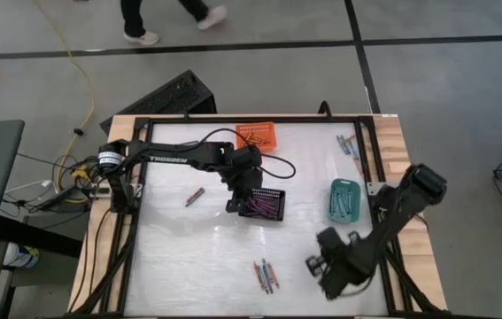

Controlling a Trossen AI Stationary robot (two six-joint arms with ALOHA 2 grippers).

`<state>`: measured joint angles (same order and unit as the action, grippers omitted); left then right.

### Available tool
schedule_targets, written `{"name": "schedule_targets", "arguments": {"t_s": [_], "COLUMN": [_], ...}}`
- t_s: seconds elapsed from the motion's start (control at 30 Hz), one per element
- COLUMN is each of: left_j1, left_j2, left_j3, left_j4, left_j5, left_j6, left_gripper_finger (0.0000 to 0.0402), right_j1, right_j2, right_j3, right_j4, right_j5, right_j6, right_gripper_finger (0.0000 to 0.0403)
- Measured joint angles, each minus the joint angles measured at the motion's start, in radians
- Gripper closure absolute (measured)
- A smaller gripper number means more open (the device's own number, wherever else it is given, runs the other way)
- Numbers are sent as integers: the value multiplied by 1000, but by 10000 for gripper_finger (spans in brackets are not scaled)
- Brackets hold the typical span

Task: Sort crayons
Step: Put the blue green crayon into the green bin

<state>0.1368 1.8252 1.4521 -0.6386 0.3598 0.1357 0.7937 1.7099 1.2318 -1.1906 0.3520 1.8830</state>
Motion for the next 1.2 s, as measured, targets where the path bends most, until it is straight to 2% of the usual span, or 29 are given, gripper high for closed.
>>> {"name": "schedule_targets", "arguments": {"t_s": [0.13,0.33,0.8,1.03,1.2], "left_j1": [0,0,0,0,0], "left_j2": [0,0,0,0,0], "left_j3": [0,0,0,0,0], "left_j4": [-3,-9,-31,-30,-30], "left_j5": [-5,-7,-8,-8,-8], "left_j6": [-4,-22,-28,-25,-15], "left_gripper_finger": [248,248,248,248,248], "right_j1": [-54,-142,-243,-290,-335], "right_j2": [-108,-270,-576,-664,-705], "right_j3": [-46,-132,-345,-400,-437], "right_j4": [-71,-112,-141,-137,-128], "right_j5": [89,154,160,167,115], "right_j6": [-9,-52,-28,-25,-31], "right_gripper_finger": [402,403,403,403,403]}}
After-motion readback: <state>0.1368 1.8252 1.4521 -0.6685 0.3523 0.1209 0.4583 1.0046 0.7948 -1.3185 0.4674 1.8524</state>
